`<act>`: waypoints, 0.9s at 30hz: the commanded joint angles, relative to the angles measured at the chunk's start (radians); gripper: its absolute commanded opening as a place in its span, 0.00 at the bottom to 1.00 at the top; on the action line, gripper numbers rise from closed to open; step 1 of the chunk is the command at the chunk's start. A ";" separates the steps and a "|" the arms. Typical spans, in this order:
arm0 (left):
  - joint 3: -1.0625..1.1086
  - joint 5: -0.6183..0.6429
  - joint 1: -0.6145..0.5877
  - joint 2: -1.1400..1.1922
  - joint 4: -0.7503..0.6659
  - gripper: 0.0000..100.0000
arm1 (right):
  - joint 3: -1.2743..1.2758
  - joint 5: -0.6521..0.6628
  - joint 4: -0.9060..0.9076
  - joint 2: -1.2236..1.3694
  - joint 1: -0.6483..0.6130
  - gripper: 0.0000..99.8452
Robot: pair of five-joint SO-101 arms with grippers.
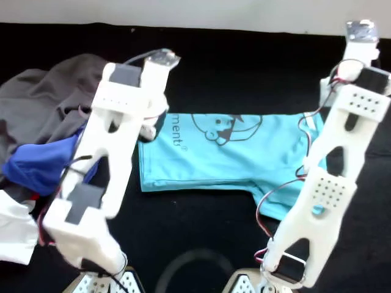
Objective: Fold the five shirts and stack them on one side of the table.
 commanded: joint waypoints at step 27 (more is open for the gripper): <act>0.711 0.006 0.008 -0.142 -0.483 0.01 | 2.057 0.176 -0.636 -1.096 -0.154 0.01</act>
